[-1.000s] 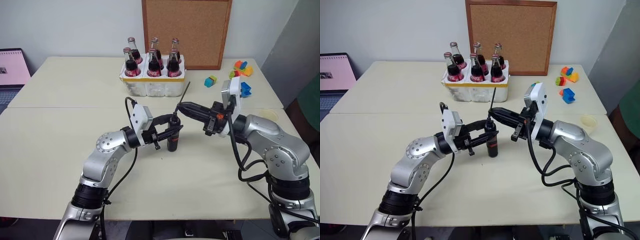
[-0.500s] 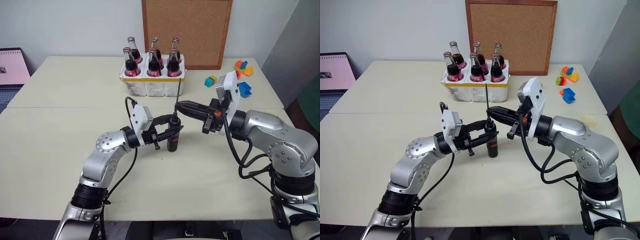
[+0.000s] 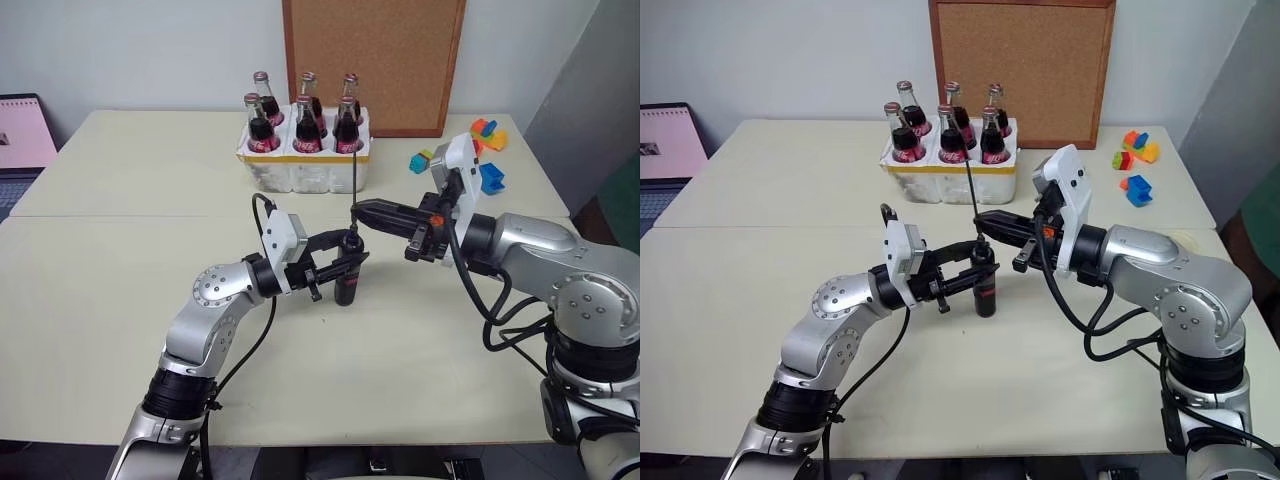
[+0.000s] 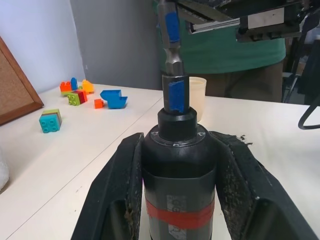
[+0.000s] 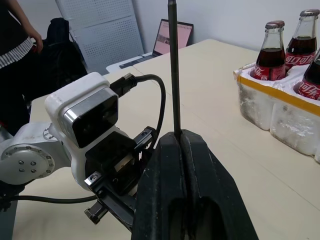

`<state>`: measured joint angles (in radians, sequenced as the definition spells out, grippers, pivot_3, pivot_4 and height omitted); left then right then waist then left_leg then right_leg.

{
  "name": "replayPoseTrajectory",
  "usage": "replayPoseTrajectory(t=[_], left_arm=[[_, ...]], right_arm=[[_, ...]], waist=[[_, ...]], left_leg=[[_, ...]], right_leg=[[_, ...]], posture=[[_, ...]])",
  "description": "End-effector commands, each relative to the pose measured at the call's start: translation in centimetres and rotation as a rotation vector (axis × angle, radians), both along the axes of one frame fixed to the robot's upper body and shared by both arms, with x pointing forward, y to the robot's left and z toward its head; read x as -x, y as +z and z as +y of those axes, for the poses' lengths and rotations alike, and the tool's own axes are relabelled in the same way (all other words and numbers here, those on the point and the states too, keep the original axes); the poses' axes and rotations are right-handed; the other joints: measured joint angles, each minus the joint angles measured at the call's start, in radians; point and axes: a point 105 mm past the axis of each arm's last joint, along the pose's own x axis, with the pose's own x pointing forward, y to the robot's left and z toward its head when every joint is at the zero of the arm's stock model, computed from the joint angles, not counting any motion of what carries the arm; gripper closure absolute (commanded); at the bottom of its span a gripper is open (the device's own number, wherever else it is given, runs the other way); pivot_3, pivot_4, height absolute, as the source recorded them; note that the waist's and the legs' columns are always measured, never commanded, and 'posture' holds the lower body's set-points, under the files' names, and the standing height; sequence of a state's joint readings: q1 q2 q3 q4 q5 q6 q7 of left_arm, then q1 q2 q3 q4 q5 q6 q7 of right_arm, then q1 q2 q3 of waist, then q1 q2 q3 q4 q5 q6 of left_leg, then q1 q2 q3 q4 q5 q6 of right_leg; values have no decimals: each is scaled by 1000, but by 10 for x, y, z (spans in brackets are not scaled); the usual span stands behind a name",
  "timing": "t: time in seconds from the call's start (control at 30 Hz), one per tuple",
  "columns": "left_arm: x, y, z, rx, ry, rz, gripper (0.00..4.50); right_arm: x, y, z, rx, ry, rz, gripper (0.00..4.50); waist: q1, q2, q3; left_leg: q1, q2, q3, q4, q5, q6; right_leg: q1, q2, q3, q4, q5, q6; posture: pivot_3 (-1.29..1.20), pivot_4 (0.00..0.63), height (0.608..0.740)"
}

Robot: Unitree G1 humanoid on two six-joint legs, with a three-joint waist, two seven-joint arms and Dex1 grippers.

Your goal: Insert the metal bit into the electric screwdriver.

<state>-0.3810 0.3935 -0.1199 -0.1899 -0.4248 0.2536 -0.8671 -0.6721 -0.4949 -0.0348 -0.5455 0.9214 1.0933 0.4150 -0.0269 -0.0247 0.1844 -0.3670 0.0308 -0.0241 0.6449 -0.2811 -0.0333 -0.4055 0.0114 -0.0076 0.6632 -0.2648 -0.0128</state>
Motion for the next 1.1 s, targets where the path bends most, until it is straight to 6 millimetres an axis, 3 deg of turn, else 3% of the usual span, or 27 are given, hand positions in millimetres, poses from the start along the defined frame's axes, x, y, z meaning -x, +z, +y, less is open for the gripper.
replayPoseTrajectory(t=[0.03, 0.17, 0.43, 1.1], left_arm=[[-1, -3, 6, -37, 38, -3, 2857], [2, -3, 9, -40, 49, -1, 2857], [4, -6, 15, -44, 82, 11, 2857], [2, -3, 16, -19, 130, 8, 2857]], right_arm=[[7, 3, 3, 19, 38, -44, 4500], [14, 18, 3, -24, 58, -110, 4500], [24, 28, 7, -66, 87, -150, 4500], [14, 11, 12, -66, -28, -136, 4500]], waist=[[0, 0, 0], [-1, 0, 0], [-1, 0, 0], [-2, 0, 0]], left_leg=[[0, 0, 0, 0, 0, 0], [-2, 0, 0, 0, 0, 0], [-7, 1, 0, 0, 0, 0], [-7, 1, 0, 1, 0, 0]], right_leg=[[0, 0, 0, 0, 0, 0], [-1, 1, -1, 0, 0, 0], [-5, 0, -1, -1, 0, 0], [-5, 0, -2, 0, 0, 0]], posture=[[0, 150, 740], [0, 150, 740], [0, 150, 740], [0, 150, 740]])
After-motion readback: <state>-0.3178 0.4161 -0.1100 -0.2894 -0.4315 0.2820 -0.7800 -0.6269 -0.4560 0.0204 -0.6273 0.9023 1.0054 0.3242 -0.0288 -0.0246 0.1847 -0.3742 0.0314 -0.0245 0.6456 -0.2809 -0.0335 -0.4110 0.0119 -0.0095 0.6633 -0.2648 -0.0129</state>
